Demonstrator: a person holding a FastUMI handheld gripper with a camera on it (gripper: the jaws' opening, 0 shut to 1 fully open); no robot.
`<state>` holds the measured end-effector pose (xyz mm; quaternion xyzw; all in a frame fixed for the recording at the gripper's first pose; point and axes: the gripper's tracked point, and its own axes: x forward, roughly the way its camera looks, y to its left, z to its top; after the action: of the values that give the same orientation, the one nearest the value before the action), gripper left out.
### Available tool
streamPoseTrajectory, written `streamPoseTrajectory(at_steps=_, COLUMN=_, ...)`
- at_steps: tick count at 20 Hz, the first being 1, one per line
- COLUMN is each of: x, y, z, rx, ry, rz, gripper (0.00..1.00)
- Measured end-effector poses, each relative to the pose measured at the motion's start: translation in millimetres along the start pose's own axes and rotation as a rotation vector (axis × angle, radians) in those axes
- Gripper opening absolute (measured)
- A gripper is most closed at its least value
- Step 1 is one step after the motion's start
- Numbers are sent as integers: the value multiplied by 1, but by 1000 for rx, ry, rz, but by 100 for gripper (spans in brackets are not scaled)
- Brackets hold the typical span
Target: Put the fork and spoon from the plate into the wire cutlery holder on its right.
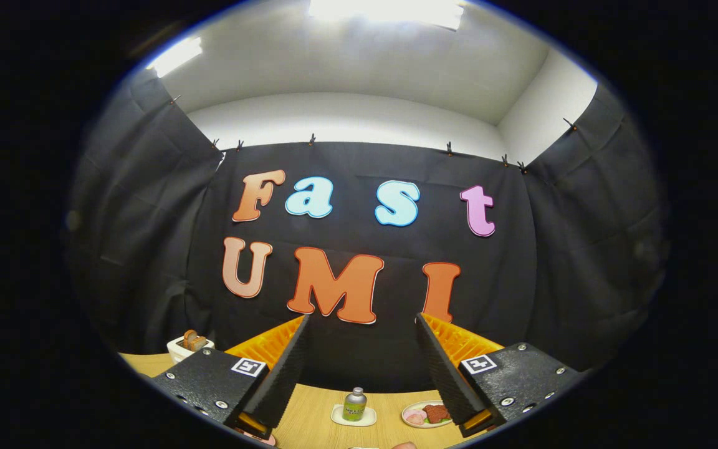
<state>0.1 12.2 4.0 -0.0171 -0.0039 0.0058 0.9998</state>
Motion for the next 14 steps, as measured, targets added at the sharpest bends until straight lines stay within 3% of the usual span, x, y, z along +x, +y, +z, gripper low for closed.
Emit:
streamPoseTrajectory(at_steps=8, x=1, y=7, z=-10, rx=-4, ry=21, rz=-5, gripper=98)
streamPoseTrajectory(at_steps=14, x=-4, y=39, z=-39, rx=-23, ry=91, rz=47, gripper=98)
